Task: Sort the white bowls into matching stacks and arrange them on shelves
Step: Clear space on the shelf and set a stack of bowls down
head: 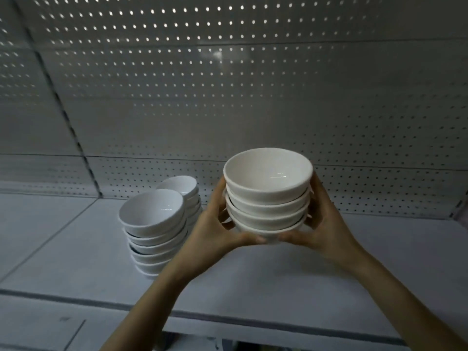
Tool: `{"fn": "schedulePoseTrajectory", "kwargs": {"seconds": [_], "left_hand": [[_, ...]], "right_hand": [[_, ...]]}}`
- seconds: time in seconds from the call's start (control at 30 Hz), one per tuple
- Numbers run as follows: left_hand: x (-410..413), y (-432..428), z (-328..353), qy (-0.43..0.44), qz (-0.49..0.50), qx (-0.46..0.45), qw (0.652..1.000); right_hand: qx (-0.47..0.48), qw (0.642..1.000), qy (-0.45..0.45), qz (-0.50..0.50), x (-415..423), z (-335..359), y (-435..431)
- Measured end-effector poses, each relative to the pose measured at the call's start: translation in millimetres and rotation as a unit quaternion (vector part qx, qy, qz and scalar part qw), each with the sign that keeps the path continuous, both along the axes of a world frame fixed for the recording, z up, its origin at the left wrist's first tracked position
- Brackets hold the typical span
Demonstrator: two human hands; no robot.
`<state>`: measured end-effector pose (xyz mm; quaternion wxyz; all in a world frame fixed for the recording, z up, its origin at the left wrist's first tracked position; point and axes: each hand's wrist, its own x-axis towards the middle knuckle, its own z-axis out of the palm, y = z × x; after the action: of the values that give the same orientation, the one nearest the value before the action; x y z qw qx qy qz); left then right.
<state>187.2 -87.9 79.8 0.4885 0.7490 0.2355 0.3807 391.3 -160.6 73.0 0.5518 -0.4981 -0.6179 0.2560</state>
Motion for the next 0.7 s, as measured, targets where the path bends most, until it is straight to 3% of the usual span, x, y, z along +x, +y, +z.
{"fn": "schedulePoseTrajectory", "kwargs": {"seconds": [0.4, 0.7], "left_hand": [[-169.8, 2.7, 42.4, -0.038, 0.051, 0.022, 0.998], [-314.2, 9.5, 34.5, -0.037, 0.105, 0.021, 0.994]], "right_hand": [[0.051, 0.997, 0.033, 0.050, -169.4, 45.9, 19.2], [0.037, 0.992, 0.049, 0.113, -308.2, 35.9, 47.2]]}}
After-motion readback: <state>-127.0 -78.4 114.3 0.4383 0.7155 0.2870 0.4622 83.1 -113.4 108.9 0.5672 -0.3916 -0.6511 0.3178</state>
